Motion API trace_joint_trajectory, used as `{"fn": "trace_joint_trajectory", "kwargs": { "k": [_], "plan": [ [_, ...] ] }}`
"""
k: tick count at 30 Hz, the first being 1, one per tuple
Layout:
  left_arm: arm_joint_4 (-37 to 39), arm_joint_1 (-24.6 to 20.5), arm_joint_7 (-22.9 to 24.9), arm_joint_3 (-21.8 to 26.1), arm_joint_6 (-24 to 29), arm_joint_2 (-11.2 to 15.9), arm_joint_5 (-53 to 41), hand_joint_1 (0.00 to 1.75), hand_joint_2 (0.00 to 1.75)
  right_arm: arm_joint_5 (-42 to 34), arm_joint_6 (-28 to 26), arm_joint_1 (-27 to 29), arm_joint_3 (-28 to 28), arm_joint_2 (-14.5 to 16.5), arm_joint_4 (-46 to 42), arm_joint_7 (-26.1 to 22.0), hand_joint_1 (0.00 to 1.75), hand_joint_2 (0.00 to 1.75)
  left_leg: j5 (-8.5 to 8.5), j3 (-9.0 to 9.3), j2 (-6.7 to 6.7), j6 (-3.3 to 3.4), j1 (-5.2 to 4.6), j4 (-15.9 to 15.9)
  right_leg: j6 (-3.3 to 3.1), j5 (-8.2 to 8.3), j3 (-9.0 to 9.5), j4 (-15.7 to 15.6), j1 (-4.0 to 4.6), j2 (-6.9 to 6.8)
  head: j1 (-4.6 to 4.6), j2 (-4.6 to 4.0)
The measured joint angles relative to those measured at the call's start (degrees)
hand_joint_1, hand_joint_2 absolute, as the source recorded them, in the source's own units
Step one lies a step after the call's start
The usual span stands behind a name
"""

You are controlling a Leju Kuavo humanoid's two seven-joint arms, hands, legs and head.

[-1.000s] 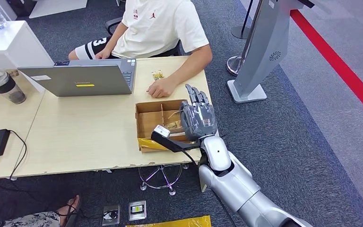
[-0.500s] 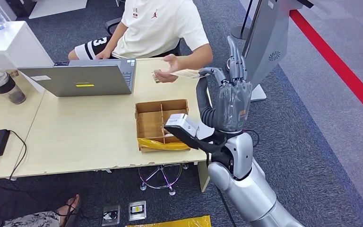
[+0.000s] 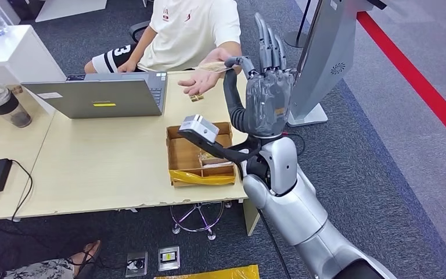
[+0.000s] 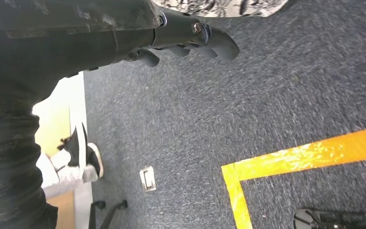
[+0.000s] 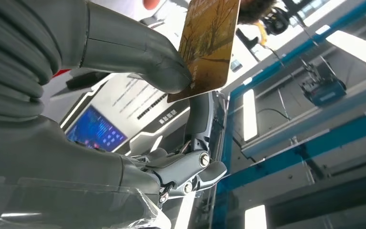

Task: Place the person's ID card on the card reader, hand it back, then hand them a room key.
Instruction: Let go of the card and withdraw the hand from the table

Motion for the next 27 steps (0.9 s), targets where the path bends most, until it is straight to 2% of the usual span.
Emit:
{"fn": "trace_joint_trajectory", "kwargs": {
  "k": [7, 14, 24, 25, 27],
  "plan": [
    [0.0, -0.4, -2.8, -0.4, -2.2, 0.0, -2.0, 0.00, 1.75, 10.9, 4.0, -7.9, 1.3, 2.1, 14.6, 5.5, 1.75, 1.75, 0.02, 0.01, -0.05, 0.00, 0.01, 0.0, 0.00, 0.00, 0.02, 0.0, 0.01, -0.10, -0.01, 0.00],
    [0.0, -0.4, -3.5, -0.9, -2.2, 0.0, -1.7, 0.00, 1.75, 13.8, 5.9, -11.0, 1.9, 3.3, 25.4, 7.7, 1.75, 1.75, 0.02, 0.02, -0.06, -0.01, 0.00, 0.0, 0.00, 0.00, 0.02, 0.0, 0.00, -0.10, 0.01, 0.00],
    [0.0, -0.4, -3.8, -1.1, -2.2, 0.0, -1.7, 0.00, 1.75, 14.9, 7.0, -12.0, 2.2, 3.7, 31.8, 8.4, 1.75, 1.75, 0.02, 0.02, -0.05, -0.01, 0.00, 0.0, 0.00, 0.01, 0.01, 0.0, 0.00, -0.08, 0.00, 0.00],
    [0.0, -0.4, -3.8, -1.2, -2.2, 0.0, -1.7, 0.00, 1.75, 15.3, 7.3, -12.1, 2.2, 3.7, 32.3, 8.6, 1.41, 1.75, 0.02, 0.03, -0.05, -0.01, 0.00, 0.0, 0.00, 0.01, 0.00, 0.0, 0.00, -0.07, 0.00, 0.00],
    [0.0, -0.4, -3.9, -1.3, -2.2, 0.0, -1.8, 0.00, 1.75, 15.9, 8.0, -12.1, 2.2, 3.7, 33.0, 9.1, 0.54, 1.75, 0.02, 0.03, -0.04, -0.01, 0.00, 0.0, 0.00, 0.01, -0.01, 0.0, 0.00, -0.03, 0.01, 0.00]
  ]
}}
